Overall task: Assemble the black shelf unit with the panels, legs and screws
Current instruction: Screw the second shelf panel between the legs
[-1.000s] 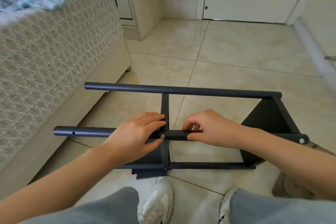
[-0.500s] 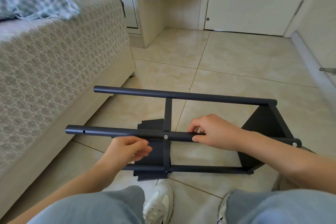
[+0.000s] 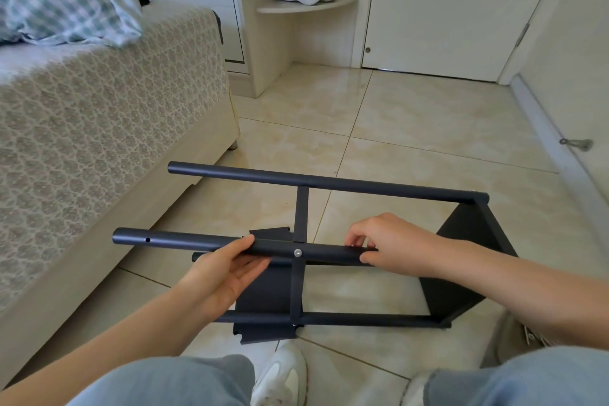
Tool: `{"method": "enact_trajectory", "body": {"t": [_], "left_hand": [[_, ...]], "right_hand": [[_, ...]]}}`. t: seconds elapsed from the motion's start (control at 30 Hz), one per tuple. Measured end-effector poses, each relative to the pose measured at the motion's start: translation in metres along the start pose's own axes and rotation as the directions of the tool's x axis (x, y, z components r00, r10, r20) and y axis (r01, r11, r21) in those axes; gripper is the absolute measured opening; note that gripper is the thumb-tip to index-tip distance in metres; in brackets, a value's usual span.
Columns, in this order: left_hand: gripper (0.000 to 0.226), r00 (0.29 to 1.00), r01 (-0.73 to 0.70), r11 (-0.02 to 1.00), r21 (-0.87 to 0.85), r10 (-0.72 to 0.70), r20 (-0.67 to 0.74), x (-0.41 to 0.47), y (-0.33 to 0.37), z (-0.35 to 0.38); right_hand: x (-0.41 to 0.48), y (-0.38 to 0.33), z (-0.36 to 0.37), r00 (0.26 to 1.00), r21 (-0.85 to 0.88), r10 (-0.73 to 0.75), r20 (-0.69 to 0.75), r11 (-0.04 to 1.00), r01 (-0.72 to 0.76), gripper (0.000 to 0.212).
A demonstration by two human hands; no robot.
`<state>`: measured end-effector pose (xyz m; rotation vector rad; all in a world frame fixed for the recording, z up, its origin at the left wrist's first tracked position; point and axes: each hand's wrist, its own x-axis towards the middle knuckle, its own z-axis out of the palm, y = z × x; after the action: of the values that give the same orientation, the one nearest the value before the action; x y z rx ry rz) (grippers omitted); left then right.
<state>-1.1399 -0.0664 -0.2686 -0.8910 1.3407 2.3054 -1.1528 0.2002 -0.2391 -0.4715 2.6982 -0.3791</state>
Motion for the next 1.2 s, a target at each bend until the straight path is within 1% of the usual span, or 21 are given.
{"method": "enact_trajectory", "body": {"t": [0.1, 0.2, 0.33, 0.43, 0.57, 0.63, 0.8, 0.97, 1.0, 1.07, 1.13, 1.2], "left_hand": [[0.019, 1.0, -0.006, 1.0, 0.013, 0.006, 0.014, 0.001, 0.006, 0.004], [0.021, 0.998, -0.046, 0.998, 0.038, 0.044, 0.036, 0.002, 0.016, 0.01], [0.026, 0.992, -0.109, 0.991, 0.082, 0.104, 0.066, 0.003, 0.039, 0.028], [0.029, 0.981, -0.184, 0.971, 0.15, 0.171, 0.095, 0.0, 0.06, 0.049], [0.03, 0.942, -0.327, 0.908, 0.262, 0.291, 0.165, -0.009, 0.087, 0.081], [0.03, 0.924, -0.376, 0.866, 0.328, 0.325, 0.202, -0.015, 0.099, 0.097], [0.027, 0.904, -0.421, 0.8, 0.427, 0.331, 0.271, -0.029, 0.119, 0.139], [0.027, 0.882, -0.465, 0.727, 0.505, 0.333, 0.333, -0.047, 0.116, 0.169], [0.028, 0.876, -0.476, 0.705, 0.526, 0.333, 0.348, -0.05, 0.114, 0.173], [0.028, 0.86, -0.504, 0.652, 0.566, 0.32, 0.398, -0.057, 0.109, 0.179], [0.026, 0.84, -0.534, 0.594, 0.602, 0.291, 0.458, -0.066, 0.104, 0.185], [0.025, 0.82, -0.561, 0.54, 0.627, 0.26, 0.51, -0.077, 0.097, 0.19]], "right_hand": [[0.002, -0.001, -0.006, 1.0, -0.024, 0.004, 0.015, 1.0, -0.003, 0.027], [0.004, -0.003, -0.015, 1.0, -0.03, 0.014, 0.009, 0.999, -0.014, 0.026], [0.004, -0.004, -0.031, 0.999, 0.023, 0.025, -0.022, 0.999, -0.025, 0.026], [0.003, -0.005, -0.046, 0.997, 0.09, 0.048, -0.066, 0.995, -0.042, 0.026], [-0.002, -0.002, -0.062, 0.987, 0.221, 0.098, -0.129, 0.973, -0.067, 0.025], [-0.007, -0.002, -0.068, 0.979, 0.297, 0.128, -0.157, 0.952, -0.077, 0.026], [-0.026, -0.002, -0.069, 0.958, 0.463, 0.211, -0.196, 0.881, -0.099, 0.028], [-0.046, 0.0, -0.057, 0.946, 0.592, 0.262, -0.191, 0.799, -0.101, 0.022], [-0.052, 0.001, -0.057, 0.949, 0.602, 0.261, -0.179, 0.791, -0.104, 0.021], [-0.064, 0.005, -0.059, 0.944, 0.574, 0.271, -0.189, 0.811, -0.118, 0.021], [-0.079, 0.014, -0.066, 0.902, 0.549, 0.336, -0.272, 0.824, -0.141, 0.024], [-0.094, 0.027, -0.076, 0.803, 0.574, 0.444, -0.397, 0.803, -0.161, 0.027]]}}
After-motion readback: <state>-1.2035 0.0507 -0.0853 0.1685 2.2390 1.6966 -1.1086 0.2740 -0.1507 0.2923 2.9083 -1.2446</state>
